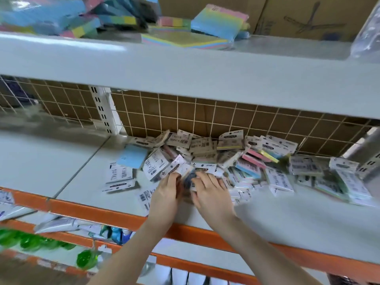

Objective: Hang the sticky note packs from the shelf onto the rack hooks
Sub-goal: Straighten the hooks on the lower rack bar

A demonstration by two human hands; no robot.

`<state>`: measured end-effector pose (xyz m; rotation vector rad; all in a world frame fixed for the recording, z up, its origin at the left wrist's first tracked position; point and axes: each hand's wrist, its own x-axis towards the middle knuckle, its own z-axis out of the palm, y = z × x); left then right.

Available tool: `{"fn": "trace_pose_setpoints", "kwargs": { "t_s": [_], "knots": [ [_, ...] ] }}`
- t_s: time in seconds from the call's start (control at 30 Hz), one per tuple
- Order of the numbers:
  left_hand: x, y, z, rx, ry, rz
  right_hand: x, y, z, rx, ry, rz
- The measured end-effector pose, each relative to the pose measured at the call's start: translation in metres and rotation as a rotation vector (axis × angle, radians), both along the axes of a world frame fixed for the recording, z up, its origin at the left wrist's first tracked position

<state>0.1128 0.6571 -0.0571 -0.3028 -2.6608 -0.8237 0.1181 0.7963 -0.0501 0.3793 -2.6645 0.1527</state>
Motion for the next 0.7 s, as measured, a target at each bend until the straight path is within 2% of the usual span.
{"fn": "trace_pose_setpoints", "kwargs": {
  "t_s": [0.07,0.17,0.27,0.47,0.6,0.7],
  "knots": [
    [0.003,-0.001,-0.002,0.089,0.066,0.029,0.004,-0.006,-0.004,0.011,-0.051,0.005],
    [0.001,-0.004,-0.005,0.265,0.067,0.090,0.007,-0.011,-0.011,0.025,-0.083,-0.032],
    [0.000,-0.008,-0.007,0.475,0.019,0.148,0.008,-0.012,-0.016,-0.008,-0.050,-0.053],
    [-0.003,-0.014,-0.010,0.728,-0.014,0.285,0.012,-0.009,-0.024,-0.155,0.055,-0.038],
    [-0.004,-0.016,-0.014,0.850,-0.078,0.280,0.014,-0.009,-0.027,-0.194,0.133,-0.022],
    [-0.006,-0.016,-0.018,0.839,-0.155,0.257,0.015,-0.010,-0.027,-0.181,0.180,-0.016]
  ]
}}
